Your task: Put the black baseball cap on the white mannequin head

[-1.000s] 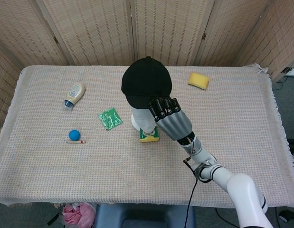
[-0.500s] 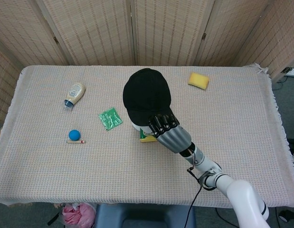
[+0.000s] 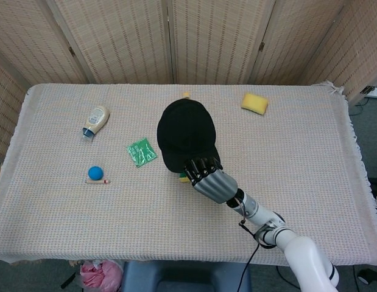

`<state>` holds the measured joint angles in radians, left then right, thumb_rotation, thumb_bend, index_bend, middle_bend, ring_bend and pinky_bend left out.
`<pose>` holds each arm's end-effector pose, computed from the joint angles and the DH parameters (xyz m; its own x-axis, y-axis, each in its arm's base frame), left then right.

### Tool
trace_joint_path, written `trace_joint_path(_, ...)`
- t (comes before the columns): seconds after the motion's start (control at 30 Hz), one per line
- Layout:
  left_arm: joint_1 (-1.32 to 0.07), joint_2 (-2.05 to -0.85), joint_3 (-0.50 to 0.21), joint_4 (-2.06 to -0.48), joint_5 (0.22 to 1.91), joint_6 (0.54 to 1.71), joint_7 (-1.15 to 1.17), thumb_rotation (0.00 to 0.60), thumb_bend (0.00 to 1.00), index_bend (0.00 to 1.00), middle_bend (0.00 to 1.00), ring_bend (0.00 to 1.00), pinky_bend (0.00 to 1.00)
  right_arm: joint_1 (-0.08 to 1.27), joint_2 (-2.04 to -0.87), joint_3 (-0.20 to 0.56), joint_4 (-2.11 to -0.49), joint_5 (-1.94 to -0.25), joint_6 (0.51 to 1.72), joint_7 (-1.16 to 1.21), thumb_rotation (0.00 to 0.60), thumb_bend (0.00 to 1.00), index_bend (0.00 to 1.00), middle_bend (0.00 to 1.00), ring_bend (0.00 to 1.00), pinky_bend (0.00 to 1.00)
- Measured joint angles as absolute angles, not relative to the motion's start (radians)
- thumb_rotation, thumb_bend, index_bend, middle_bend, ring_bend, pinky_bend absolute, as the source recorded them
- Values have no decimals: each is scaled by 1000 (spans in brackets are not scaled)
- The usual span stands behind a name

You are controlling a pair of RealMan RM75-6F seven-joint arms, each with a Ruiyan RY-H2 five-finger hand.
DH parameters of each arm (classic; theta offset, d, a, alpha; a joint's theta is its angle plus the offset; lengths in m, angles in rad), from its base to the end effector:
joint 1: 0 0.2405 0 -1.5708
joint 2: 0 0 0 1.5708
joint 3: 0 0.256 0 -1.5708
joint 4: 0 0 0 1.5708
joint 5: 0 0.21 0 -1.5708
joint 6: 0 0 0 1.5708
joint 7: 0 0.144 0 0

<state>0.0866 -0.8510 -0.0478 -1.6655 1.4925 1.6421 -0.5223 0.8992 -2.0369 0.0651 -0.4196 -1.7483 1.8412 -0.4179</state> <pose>-0.3259 0.1249 0.2592 0.1144 -0.1299 0.9849 0.9905 0.0907 -0.1030 -0.0892 -0.3409 -0.0148 0.2788 0.8545 0.4383 -0.2972 -0.3572 0.8855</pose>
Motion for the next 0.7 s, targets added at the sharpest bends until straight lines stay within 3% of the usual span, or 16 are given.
trace_joint_path(0.07,87,-850,-49,-1665,1490,1641,-526,600,224,0,0,0,124,892,-2044,65,-411,-1744,1828,-430,600,466,920,713,709,832)
trace_joint_path(0.1,87,-850,-49,-1665,1490,1640,-527,600,224,0,0,0,124,886,-2048,65,-409,-1739,1816,-438,600,410,844,660,656,758)
trace_joint_path(0.13,87,-849,-49,-1664,1490,1639,-527,600,224,0,0,0,124,882,-2050,65,-409,-1735,1806,-444,600,369,752,606,605,686)
trace_joint_path(0.23,85,-850,-50,-1664,1488,1637,-525,600,224,0,0,0,124,868,-2050,67,-420,-1722,1774,-469,600,264,352,339,358,415)
trace_joint_path(0.33,84,-851,-50,-1665,1487,1633,-520,600,223,0,0,0,124,859,-2042,70,-456,-1711,1755,-491,600,208,105,170,222,297)
trace_joint_path(0.43,83,-851,-50,-1665,1486,1631,-516,600,224,0,0,0,124,853,-2025,72,-511,-1708,1742,-517,600,184,11,98,178,260)
trace_joint_path(0.7,85,-850,-50,-1664,1488,1634,-524,600,224,0,0,0,124,825,-1955,64,-684,-1720,1726,-597,600,153,0,31,131,216)
